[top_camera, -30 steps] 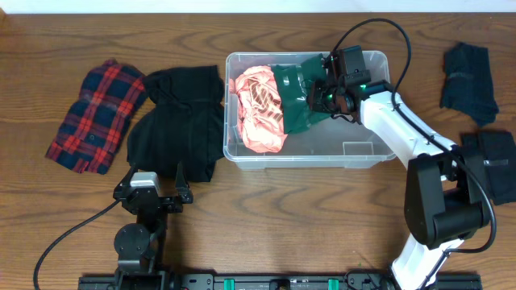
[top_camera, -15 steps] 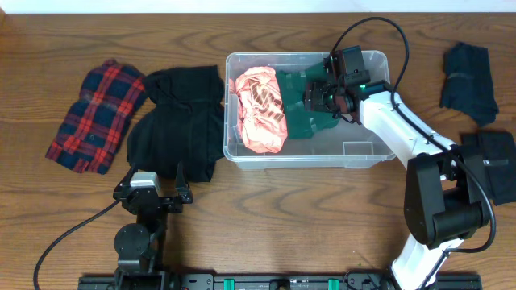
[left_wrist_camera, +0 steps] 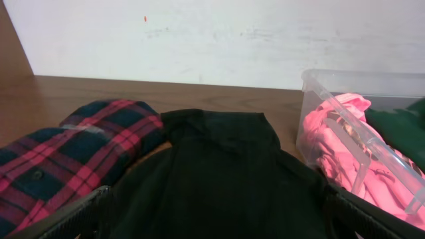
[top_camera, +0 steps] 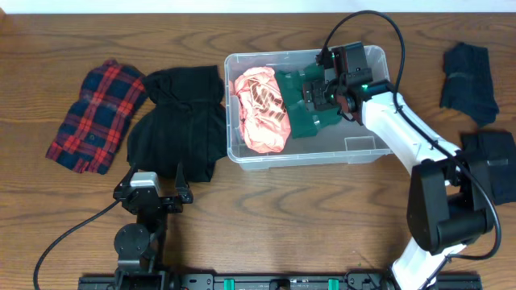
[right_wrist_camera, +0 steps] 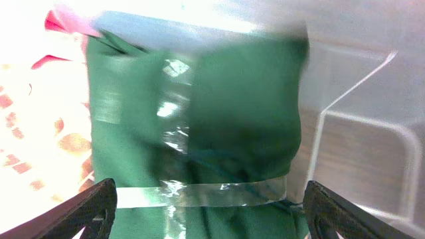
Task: Pack container
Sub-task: 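Lower the green cloth beside the pink shirt and release it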
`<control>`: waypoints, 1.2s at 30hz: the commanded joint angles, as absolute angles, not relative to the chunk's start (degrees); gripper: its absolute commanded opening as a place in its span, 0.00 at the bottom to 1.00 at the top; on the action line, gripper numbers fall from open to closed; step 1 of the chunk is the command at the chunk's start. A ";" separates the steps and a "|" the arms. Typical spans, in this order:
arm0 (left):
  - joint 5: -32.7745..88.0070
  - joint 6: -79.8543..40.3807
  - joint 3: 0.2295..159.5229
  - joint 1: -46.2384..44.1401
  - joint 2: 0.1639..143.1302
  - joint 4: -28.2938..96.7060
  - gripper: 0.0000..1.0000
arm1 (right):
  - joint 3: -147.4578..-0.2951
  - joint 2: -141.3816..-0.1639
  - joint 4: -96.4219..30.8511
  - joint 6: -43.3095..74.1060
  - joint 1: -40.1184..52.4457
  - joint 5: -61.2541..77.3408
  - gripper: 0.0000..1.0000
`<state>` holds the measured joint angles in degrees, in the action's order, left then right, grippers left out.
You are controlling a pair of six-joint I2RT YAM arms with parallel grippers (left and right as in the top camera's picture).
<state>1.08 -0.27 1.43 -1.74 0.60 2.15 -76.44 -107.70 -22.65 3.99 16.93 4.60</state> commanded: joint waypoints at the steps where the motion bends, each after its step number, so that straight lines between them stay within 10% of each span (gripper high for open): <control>1: -0.30 -1.19 0.23 -2.07 0.34 4.03 0.98 | -77.25 -105.97 -23.00 0.73 18.44 2.76 0.87; 11: -0.30 -1.19 0.23 -2.07 0.34 4.03 0.98 | -77.25 -105.97 -24.80 -0.80 19.90 -13.56 0.83; 18: -0.30 -1.19 0.23 -2.07 0.34 4.03 0.98 | -77.23 -106.00 -26.57 3.03 20.01 -12.86 0.23; 36: -0.30 -1.19 0.23 -2.07 0.34 4.03 0.98 | -75.90 -106.08 -33.28 15.81 19.84 -21.47 0.02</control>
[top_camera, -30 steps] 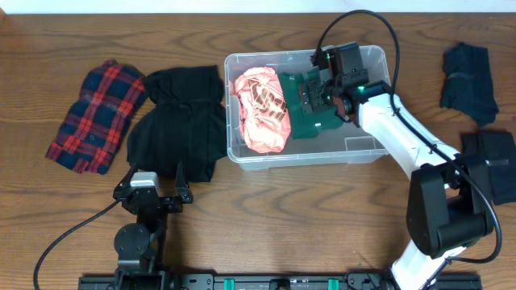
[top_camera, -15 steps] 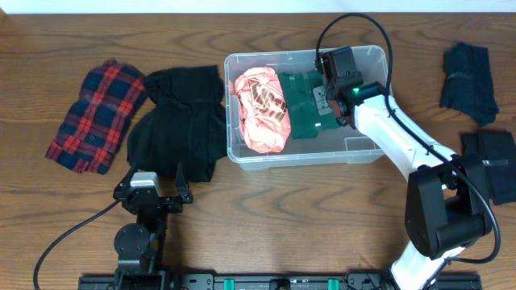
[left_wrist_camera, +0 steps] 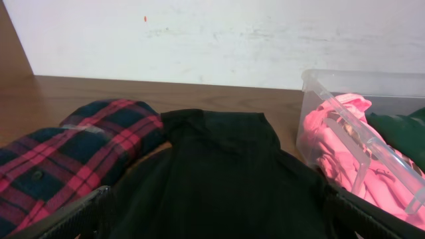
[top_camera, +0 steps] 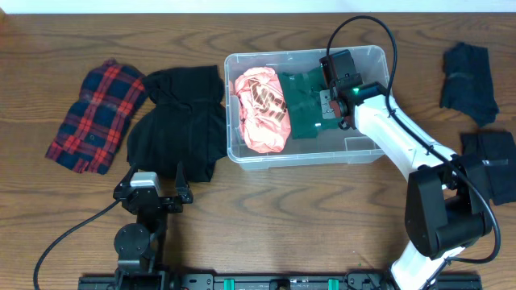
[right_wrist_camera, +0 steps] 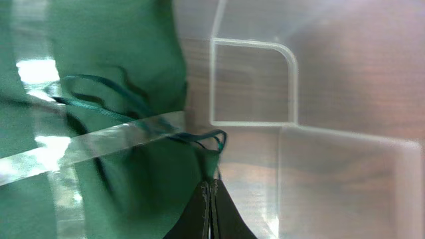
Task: Pack container
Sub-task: 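Lower the green cloth beside the pink shirt and release it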
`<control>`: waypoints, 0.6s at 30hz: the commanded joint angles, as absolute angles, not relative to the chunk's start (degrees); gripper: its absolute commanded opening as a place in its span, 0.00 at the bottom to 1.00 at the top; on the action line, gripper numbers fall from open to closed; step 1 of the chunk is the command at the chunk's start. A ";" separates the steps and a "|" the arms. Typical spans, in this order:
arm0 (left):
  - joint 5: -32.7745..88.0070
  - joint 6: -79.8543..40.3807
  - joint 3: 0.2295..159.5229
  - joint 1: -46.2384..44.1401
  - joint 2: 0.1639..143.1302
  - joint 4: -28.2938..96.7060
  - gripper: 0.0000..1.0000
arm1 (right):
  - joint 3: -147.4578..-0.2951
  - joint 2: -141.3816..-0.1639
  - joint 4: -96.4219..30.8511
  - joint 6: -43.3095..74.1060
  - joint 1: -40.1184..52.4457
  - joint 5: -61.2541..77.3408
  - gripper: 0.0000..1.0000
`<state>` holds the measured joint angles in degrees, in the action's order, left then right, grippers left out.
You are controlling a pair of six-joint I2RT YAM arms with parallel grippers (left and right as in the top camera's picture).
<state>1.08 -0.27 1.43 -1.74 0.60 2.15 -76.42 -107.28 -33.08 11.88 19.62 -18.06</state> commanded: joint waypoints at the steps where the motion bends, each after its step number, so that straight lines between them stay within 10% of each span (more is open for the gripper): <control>1: -0.30 -1.19 0.23 -2.07 0.34 4.03 0.98 | -75.70 -106.08 -33.23 15.90 19.84 -21.45 0.02; 18: -0.30 -1.19 0.23 -2.07 0.34 4.03 0.98 | -75.09 -106.08 -36.25 18.41 19.86 -9.28 0.03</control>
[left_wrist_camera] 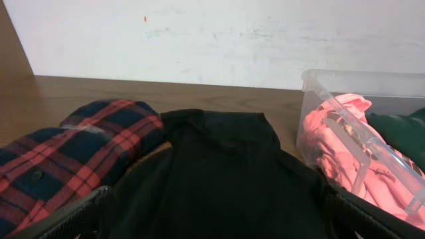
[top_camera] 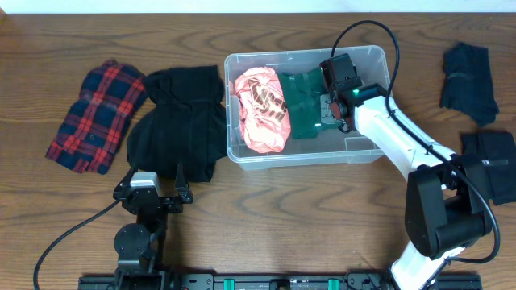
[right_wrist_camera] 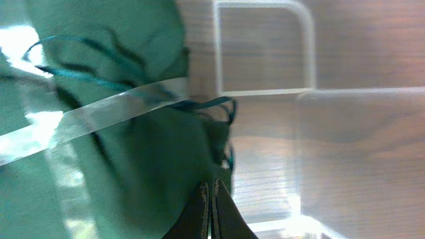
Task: Pack container
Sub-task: 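Lower the green cloth beside the pink shirt and release it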
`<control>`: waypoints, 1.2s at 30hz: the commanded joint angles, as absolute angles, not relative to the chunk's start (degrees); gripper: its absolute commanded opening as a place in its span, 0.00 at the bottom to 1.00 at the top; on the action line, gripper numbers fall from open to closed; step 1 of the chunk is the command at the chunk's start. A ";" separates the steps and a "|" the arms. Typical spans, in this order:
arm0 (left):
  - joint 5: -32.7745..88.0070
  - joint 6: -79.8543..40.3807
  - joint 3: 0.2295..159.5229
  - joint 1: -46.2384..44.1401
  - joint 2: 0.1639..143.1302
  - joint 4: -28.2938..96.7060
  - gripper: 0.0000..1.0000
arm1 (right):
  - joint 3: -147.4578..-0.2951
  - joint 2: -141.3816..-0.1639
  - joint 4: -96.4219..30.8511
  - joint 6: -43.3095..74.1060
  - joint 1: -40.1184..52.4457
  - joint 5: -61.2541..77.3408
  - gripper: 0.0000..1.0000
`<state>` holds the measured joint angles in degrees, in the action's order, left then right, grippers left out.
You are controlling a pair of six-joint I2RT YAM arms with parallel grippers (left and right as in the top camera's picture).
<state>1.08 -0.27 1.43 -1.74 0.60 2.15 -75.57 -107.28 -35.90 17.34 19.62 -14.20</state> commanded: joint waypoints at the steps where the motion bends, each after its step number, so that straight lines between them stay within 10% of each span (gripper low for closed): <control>1: -0.30 -1.19 0.23 -2.07 0.34 4.03 0.98 | -75.09 -106.08 -36.32 18.41 19.86 -8.38 0.03; 36: -0.30 -1.19 0.23 -2.07 0.34 4.03 0.98 | -76.86 -107.92 -35.31 18.22 14.72 -7.90 0.01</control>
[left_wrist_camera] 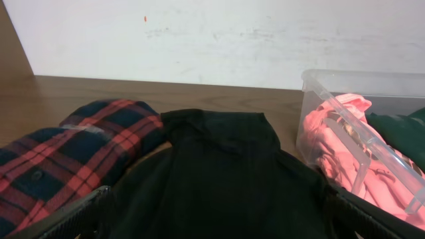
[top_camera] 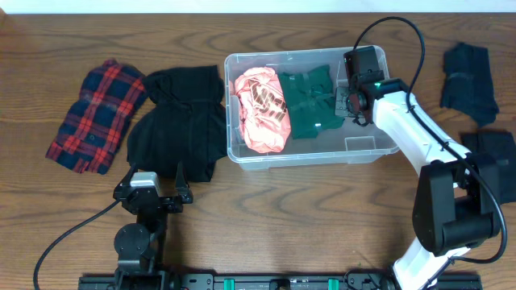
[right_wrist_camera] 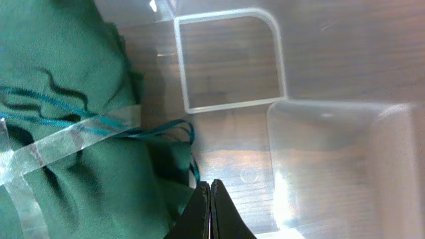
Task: Pack container
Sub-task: 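Lower the green cloth beside the pink shirt and release it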
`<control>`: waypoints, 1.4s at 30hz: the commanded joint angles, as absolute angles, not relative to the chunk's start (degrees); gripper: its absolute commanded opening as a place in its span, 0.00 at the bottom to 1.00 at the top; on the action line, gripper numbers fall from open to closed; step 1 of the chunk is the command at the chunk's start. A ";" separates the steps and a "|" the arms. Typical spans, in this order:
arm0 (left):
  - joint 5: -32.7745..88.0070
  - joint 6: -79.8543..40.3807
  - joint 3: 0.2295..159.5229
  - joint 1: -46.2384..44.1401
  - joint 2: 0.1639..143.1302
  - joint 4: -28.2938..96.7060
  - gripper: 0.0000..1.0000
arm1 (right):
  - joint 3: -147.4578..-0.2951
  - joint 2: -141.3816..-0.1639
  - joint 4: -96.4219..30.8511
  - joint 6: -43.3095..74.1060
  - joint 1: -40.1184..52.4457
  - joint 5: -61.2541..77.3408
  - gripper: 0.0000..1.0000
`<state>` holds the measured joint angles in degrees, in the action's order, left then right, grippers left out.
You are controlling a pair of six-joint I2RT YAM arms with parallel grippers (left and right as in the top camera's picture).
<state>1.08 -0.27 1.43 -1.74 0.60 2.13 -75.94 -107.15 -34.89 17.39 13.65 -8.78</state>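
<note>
A clear plastic container [top_camera: 306, 159] holds a pink patterned garment [top_camera: 262, 109] at its left and a green garment [top_camera: 310, 105] in the middle. My right gripper [top_camera: 350, 103] is inside the container's right part, just right of the green garment [right_wrist_camera: 60, 133]. In the right wrist view this gripper [right_wrist_camera: 210, 192] is shut with nothing seen between its fingers, low over the container floor [right_wrist_camera: 319, 166]. My left gripper [top_camera: 155, 173] rests near the table's front edge, open [left_wrist_camera: 216, 216], facing a black garment [left_wrist_camera: 219, 166].
A red plaid shirt [top_camera: 97, 117] lies at the far left beside the black garment [top_camera: 181, 121], both left of the container. Two dark navy garments [top_camera: 470, 72] [top_camera: 496, 161] lie at the right side of the table. A white wall stands behind the table.
My right gripper, still shut, has moved to the right, from the green garment's right edge toward the container's right end. The green garment now lies a little farther right. The left arm is unchanged.
My right gripper first stood open over the green garment in the container. Then it was shut at that garment's right edge, and stayed so a moment later. Now it is shut farther right in the container. The left gripper stayed open and still throughout.
</note>
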 commanded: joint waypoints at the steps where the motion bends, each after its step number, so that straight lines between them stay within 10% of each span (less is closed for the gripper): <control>1: -0.30 -1.19 0.23 -2.07 0.34 4.03 0.98 | -76.84 -107.92 -35.77 18.24 14.98 -7.90 0.01; 42: -0.30 -1.19 0.23 -2.07 0.34 4.03 0.98 | -81.28 -102.76 -39.00 13.93 16.05 0.80 0.09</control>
